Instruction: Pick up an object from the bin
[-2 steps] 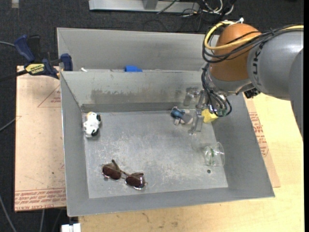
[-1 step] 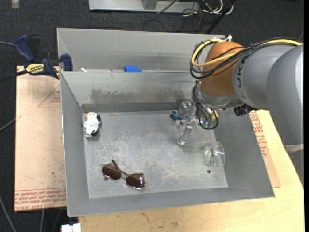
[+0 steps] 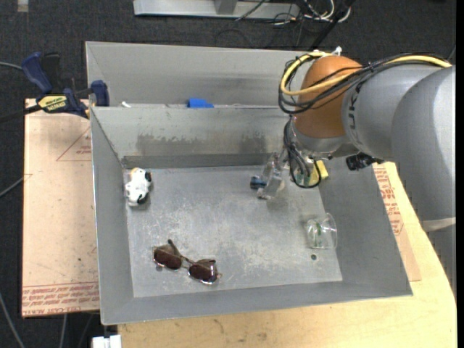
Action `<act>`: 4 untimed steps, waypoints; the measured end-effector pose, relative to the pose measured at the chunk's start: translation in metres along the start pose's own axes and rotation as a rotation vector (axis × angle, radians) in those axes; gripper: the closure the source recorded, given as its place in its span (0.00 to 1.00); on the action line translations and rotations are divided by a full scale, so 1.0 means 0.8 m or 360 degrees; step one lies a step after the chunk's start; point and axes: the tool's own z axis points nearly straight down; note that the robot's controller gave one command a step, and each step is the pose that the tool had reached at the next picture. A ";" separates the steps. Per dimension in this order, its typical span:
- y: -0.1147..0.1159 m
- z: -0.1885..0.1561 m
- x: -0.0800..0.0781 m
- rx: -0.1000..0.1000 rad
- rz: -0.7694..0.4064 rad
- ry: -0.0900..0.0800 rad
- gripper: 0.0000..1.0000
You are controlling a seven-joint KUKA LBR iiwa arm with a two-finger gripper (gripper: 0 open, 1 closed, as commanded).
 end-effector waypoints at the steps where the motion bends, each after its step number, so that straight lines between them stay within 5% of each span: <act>1: 0.000 0.000 0.000 0.0000 0.0000 0.0000 1.00; 4: -0.001 -0.043 0.004 0.0004 -0.0001 0.0020 1.00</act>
Offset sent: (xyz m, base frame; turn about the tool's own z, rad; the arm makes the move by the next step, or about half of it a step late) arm 0.0001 -0.0001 0.0180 0.0000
